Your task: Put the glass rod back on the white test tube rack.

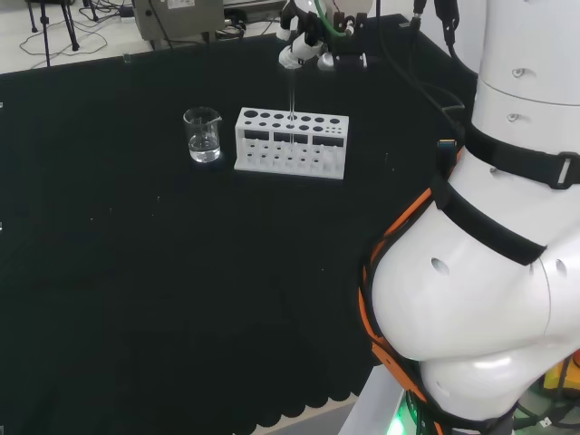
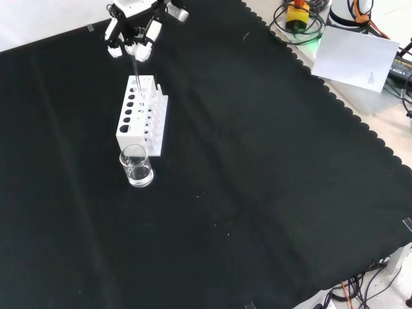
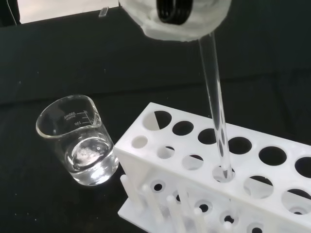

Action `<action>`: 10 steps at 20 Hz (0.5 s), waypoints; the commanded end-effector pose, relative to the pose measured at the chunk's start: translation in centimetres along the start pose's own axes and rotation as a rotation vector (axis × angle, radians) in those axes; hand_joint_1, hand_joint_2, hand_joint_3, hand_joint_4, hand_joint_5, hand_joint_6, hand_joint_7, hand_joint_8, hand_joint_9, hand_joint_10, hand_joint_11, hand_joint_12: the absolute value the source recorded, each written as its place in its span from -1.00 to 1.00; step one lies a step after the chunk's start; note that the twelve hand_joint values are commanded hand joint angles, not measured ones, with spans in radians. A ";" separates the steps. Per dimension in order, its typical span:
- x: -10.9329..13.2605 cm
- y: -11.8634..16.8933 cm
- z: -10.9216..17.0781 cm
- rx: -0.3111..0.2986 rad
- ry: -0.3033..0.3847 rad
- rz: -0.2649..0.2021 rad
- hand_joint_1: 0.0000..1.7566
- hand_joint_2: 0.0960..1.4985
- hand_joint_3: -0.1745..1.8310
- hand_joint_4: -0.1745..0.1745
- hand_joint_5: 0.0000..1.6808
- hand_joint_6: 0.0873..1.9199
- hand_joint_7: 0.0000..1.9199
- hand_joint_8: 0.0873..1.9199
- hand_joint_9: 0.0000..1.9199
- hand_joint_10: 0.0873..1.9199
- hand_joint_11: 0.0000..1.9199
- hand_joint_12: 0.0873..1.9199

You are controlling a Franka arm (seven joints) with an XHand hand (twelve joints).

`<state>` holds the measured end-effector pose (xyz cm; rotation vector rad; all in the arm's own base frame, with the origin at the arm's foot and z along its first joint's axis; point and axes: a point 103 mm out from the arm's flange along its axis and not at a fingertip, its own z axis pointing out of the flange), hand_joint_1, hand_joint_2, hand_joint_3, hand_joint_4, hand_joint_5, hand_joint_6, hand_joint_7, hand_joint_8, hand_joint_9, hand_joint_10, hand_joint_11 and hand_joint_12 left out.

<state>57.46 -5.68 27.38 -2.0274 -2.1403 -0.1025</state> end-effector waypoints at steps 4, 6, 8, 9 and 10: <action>0.4 -0.2 -0.5 -0.024 0.012 -0.004 0.53 0.12 -1.00 -1.00 -0.21 -0.17 0.55 -1.00 0.98 -0.26 0.76 -0.05; 0.7 -0.2 -0.6 -0.026 0.015 -0.018 0.53 0.12 -1.00 -1.00 -0.20 -0.17 0.55 -1.00 0.98 -0.26 0.76 -0.05; 0.8 -0.3 -0.7 -0.026 0.012 -0.020 0.53 0.13 -1.00 -1.00 -0.20 -0.18 0.54 -1.00 0.98 -0.26 0.75 -0.05; 1.3 0.1 -0.5 -0.019 -0.001 -0.024 0.53 0.13 -1.00 -1.00 -0.20 -0.18 0.54 -1.00 0.98 -0.26 0.75 -0.05; 1.5 0.3 -0.5 -0.018 -0.006 -0.021 0.53 0.13 -1.00 -1.00 -0.20 -0.18 0.54 -1.00 0.98 -0.26 0.75 -0.05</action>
